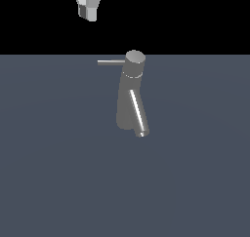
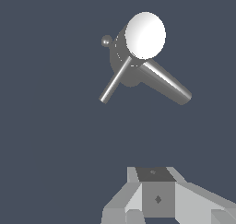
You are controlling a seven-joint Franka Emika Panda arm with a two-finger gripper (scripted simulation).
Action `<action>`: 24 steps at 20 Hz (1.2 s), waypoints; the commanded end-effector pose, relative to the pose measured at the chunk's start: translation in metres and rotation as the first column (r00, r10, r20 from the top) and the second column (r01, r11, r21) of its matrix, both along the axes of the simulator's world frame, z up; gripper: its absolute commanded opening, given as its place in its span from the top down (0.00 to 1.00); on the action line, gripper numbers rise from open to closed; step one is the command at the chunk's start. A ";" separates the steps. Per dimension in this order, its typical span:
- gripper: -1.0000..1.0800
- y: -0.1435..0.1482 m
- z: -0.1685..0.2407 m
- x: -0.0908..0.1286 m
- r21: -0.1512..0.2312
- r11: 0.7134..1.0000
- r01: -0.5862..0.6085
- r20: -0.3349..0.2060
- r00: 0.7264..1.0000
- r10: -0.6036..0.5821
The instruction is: Turn on the faucet by rotating a designated handle.
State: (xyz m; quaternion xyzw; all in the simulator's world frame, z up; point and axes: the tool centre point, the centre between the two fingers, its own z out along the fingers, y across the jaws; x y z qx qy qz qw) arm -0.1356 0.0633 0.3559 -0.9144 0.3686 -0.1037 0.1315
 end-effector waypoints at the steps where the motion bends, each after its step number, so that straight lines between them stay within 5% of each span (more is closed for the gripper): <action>1: 1.00 0.003 -0.007 0.011 0.021 0.998 0.053 0.018 0.998 -0.053; 10: 1.00 0.008 -0.032 0.056 0.100 0.967 0.233 0.071 0.968 -0.241; 24: 1.00 0.003 -0.059 0.122 0.223 0.862 0.455 0.119 0.865 -0.488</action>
